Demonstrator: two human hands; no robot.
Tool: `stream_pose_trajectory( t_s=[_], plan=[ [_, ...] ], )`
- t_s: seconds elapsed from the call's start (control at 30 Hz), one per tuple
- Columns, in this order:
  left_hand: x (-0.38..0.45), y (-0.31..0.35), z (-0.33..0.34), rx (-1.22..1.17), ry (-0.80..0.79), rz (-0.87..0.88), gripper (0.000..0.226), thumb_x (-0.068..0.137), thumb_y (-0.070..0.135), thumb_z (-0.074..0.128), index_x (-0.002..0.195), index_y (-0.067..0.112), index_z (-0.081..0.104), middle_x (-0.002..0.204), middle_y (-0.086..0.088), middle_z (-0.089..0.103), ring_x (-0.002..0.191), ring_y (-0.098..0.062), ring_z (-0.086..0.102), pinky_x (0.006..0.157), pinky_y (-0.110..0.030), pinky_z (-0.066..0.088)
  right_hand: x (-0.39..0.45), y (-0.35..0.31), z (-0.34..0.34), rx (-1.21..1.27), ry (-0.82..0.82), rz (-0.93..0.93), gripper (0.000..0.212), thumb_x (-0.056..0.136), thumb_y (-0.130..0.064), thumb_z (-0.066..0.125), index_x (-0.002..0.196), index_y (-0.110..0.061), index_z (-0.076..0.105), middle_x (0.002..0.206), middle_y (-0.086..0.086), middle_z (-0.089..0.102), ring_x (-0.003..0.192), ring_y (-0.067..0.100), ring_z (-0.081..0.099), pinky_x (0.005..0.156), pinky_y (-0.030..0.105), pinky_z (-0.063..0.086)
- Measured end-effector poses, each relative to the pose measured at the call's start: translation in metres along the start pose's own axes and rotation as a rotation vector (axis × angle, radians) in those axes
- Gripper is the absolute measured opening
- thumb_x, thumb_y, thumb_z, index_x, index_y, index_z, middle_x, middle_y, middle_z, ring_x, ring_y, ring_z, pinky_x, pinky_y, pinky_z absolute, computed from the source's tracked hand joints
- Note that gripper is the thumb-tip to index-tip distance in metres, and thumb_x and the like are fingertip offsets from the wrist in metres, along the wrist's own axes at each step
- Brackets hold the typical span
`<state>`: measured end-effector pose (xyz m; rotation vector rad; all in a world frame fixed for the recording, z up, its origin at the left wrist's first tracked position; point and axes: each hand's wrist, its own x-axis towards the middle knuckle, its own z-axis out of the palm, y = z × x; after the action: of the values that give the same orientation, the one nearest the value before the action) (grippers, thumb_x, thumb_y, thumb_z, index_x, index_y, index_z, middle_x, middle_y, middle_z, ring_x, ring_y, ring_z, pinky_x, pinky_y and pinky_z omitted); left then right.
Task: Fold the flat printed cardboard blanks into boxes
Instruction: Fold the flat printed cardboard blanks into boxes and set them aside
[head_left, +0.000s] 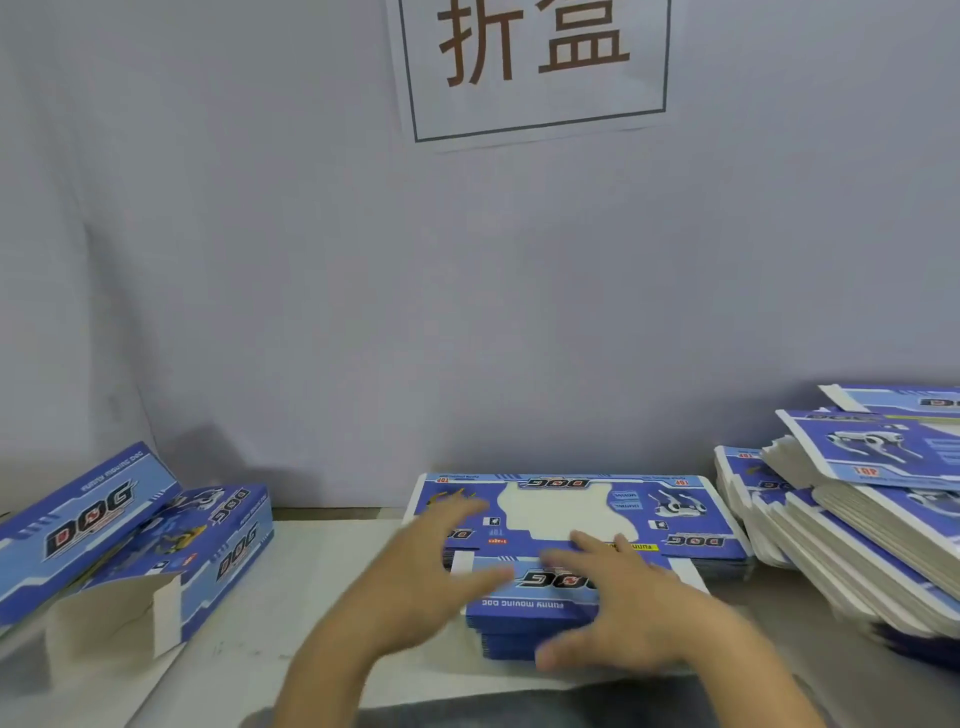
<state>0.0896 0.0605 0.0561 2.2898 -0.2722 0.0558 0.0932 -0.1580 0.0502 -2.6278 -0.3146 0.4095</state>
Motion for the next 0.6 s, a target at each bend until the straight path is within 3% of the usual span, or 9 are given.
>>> stream_pose_trajectory(
  t_s=[0.07,0.13,0.23,0.33,0.47,0.6],
  plan=[
    [-0.001,-0.004,0.013,0.195,-0.213,-0.081,0.076,0.084,0.054,0.073,0.149,0.042,0.036,0.152,0.021,0.033,0.128,-0.003,0.041,0.102,-0.015,0.038,0.000,-0.005,0.003,-0.103,0.008,0.013,0.089,0.082,-0.054,0.073,0.153,-0.048,0.019,0.166,-0.014,0.003,0.154,0.024,-0.003,0.122,0.054,0.009],
    [-0.001,-0.002,0.017,0.251,-0.268,-0.110,0.076,0.085,0.052,0.073,0.149,0.041,0.035,0.156,0.017,0.030,0.129,-0.005,0.038,0.103,-0.019,0.041,-0.001,-0.006,0.001,-0.092,0.124,0.020,0.083,0.086,-0.043,0.074,0.153,-0.045,0.025,0.164,-0.012,0.018,0.152,0.021,0.014,0.121,0.049,0.018],
    [0.000,-0.001,0.015,0.261,-0.182,-0.075,0.065,0.089,0.044,0.073,0.145,0.042,0.040,0.152,0.015,0.035,0.119,-0.002,0.038,0.082,-0.007,0.041,-0.007,-0.008,-0.004,-0.121,0.172,0.018,0.075,0.084,-0.042,0.076,0.148,-0.044,0.037,0.156,-0.014,0.035,0.142,0.017,0.034,0.114,0.039,0.034],
    [0.000,-0.002,0.013,0.239,-0.121,-0.038,0.058,0.089,0.047,0.071,0.140,0.043,0.045,0.150,0.016,0.039,0.120,-0.003,0.040,0.092,-0.015,0.040,-0.006,-0.007,-0.007,-0.106,0.158,0.021,0.067,0.083,-0.043,0.077,0.142,-0.045,0.046,0.152,-0.012,0.041,0.135,0.018,0.041,0.107,0.035,0.042],
    [0.000,-0.006,0.011,0.219,-0.079,0.006,0.052,0.088,0.054,0.068,0.136,0.045,0.049,0.142,0.020,0.047,0.116,-0.001,0.044,0.091,-0.016,0.035,-0.006,-0.003,-0.010,-0.078,0.180,0.024,0.052,0.085,-0.042,0.076,0.133,-0.045,0.058,0.147,-0.008,0.047,0.129,0.019,0.046,0.103,0.033,0.045],
    [0.003,-0.006,0.008,0.085,0.019,0.018,0.039,0.090,0.055,0.064,0.126,0.046,0.055,0.131,0.023,0.050,0.118,0.000,0.048,0.087,-0.010,0.042,-0.006,-0.002,-0.012,-0.078,0.208,-0.018,0.038,0.092,-0.040,0.069,0.128,-0.045,0.062,0.140,-0.008,0.052,0.120,0.016,0.049,0.091,0.027,0.045]
  ],
)
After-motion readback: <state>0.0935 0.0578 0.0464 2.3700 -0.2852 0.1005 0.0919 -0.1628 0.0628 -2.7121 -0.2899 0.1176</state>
